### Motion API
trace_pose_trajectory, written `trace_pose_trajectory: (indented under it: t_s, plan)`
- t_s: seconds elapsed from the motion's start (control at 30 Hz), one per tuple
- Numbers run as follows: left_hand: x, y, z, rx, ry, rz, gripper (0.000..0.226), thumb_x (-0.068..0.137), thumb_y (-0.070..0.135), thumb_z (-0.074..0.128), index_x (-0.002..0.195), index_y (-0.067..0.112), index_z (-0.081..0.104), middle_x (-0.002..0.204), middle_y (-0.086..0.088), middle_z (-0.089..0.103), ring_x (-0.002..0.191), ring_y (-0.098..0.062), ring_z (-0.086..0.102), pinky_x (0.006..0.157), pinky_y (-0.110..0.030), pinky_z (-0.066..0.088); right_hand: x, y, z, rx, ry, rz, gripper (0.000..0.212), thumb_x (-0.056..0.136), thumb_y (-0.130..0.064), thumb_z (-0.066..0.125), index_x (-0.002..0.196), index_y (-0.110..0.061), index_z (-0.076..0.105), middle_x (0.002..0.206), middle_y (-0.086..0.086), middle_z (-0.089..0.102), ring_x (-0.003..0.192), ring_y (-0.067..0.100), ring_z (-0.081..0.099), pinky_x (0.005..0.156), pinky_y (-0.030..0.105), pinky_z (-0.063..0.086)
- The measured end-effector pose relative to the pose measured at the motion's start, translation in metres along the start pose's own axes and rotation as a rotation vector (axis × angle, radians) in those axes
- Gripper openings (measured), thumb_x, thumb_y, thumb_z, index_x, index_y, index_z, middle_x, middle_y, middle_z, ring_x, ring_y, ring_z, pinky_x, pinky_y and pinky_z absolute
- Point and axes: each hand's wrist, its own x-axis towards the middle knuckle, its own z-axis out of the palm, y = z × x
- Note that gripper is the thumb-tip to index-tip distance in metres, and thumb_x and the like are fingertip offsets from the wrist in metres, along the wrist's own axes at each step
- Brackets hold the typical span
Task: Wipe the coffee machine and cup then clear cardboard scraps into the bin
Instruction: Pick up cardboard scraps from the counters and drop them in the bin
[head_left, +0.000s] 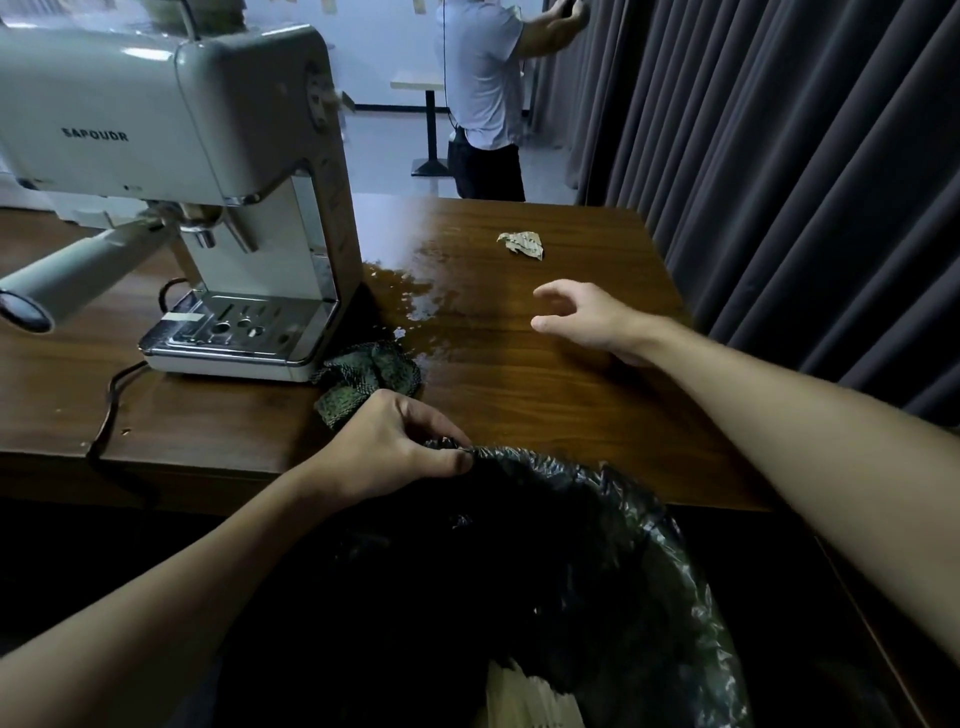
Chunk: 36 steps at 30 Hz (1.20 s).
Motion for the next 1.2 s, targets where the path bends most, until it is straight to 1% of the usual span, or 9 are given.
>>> trace_pose_trajectory:
  t_s: [0.1, 0.2, 0.33, 0.47, 0.57, 0.8, 0.9, 1.03, 1.2]
  plan:
    - [0.000, 0.000, 0.001, 0.024, 0.002, 0.015, 0.011, 0.075, 0.018, 0.088, 0.080, 0.026, 0.082, 0.076, -0.004, 0.078, 0.063, -0.009, 0.067, 0.059, -0.020, 0.051, 0.037, 0.018, 0.004, -0.077, 0.050, 0.036, 0.068, 0.089, -0.036, 0.066, 0.148, -0.025, 0.034, 0.156, 0.005, 0.030, 0.142, 0.022, 0.029, 0.102, 0.029, 0.031]
    - [0.001, 0.000, 0.001, 0.004, 0.014, 0.013, 0.017, 0.065, 0.037, 0.086, 0.078, 0.028, 0.082, 0.077, -0.006, 0.077, 0.065, -0.014, 0.066, 0.061, -0.024, 0.050, 0.069, 0.025, 0.005, -0.141, 0.087, 0.036, 0.078, 0.086, -0.044, 0.063, 0.152, -0.027, 0.025, 0.162, -0.001, 0.015, 0.148, 0.021, 0.018, 0.118, 0.039, 0.021]
    - [0.001, -0.004, 0.000, 0.003, 0.030, 0.026, 0.021, 0.061, 0.044, 0.082, 0.077, 0.030, 0.082, 0.078, -0.001, 0.078, 0.065, -0.008, 0.068, 0.060, -0.018, 0.051, 0.102, 0.025, 0.006, -0.269, 0.152, 0.036, 0.083, 0.085, -0.052, 0.056, 0.154, -0.030, 0.016, 0.163, -0.006, 0.010, 0.149, 0.019, 0.012, 0.119, 0.043, 0.015]
    - [0.002, -0.007, 0.002, 0.000, 0.027, 0.027, 0.017, 0.065, 0.041, 0.082, 0.078, 0.030, 0.082, 0.080, 0.000, 0.078, 0.070, -0.012, 0.073, 0.064, -0.020, 0.055, 0.121, 0.029, 0.009, -0.405, 0.148, 0.046, 0.082, 0.083, -0.061, 0.043, 0.154, -0.037, 0.009, 0.163, -0.009, 0.008, 0.150, 0.015, 0.005, 0.117, 0.041, 0.008]
    - [0.003, -0.008, 0.002, 0.017, 0.042, 0.024, 0.018, 0.064, 0.043, 0.082, 0.078, 0.031, 0.082, 0.081, 0.000, 0.078, 0.072, -0.015, 0.073, 0.065, -0.023, 0.055, 0.129, 0.030, 0.009, -0.402, 0.130, 0.144, 0.082, 0.077, -0.072, 0.036, 0.150, -0.048, 0.007, 0.162, 0.000, 0.016, 0.149, 0.027, 0.010, 0.115, 0.045, 0.012]
    - [0.003, -0.004, 0.003, 0.010, 0.064, 0.019, 0.023, 0.060, 0.045, 0.082, 0.077, 0.030, 0.082, 0.081, -0.003, 0.078, 0.072, -0.016, 0.073, 0.066, -0.024, 0.055, 0.128, 0.035, 0.014, -0.526, 0.197, 0.008, 0.068, 0.089, -0.059, 0.034, 0.149, -0.027, 0.028, 0.151, 0.003, 0.028, 0.140, 0.025, 0.024, 0.112, 0.045, 0.016]
    - [0.003, -0.004, 0.003, 0.018, 0.078, 0.004, 0.021, 0.059, 0.045, 0.084, 0.075, 0.031, 0.081, 0.077, -0.006, 0.077, 0.066, -0.010, 0.067, 0.062, -0.020, 0.051, 0.118, 0.034, 0.017, -0.549, 0.190, -0.020, 0.058, 0.091, -0.058, 0.032, 0.137, -0.025, 0.046, 0.137, 0.002, 0.031, 0.130, 0.024, 0.029, 0.109, 0.043, 0.018]
    - [0.003, -0.005, 0.004, 0.028, 0.085, -0.008, 0.010, 0.065, 0.031, 0.086, 0.073, 0.030, 0.081, 0.075, -0.004, 0.077, 0.062, -0.004, 0.065, 0.059, -0.015, 0.049, 0.097, 0.034, 0.020, -0.476, 0.193, -0.082, 0.047, 0.096, -0.053, 0.032, 0.131, -0.029, 0.052, 0.144, 0.001, 0.039, 0.133, 0.023, 0.034, 0.111, 0.043, 0.020]
    - [0.002, -0.003, 0.003, 0.038, 0.067, -0.011, 0.014, 0.074, 0.013, 0.087, 0.075, 0.026, 0.082, 0.072, 0.001, 0.077, 0.061, 0.001, 0.065, 0.058, -0.011, 0.047, 0.050, 0.034, 0.024, -0.378, 0.252, -0.202, 0.017, 0.093, -0.043, 0.054, 0.097, -0.027, 0.059, 0.115, -0.005, 0.059, 0.113, 0.019, 0.051, 0.098, 0.042, 0.032]
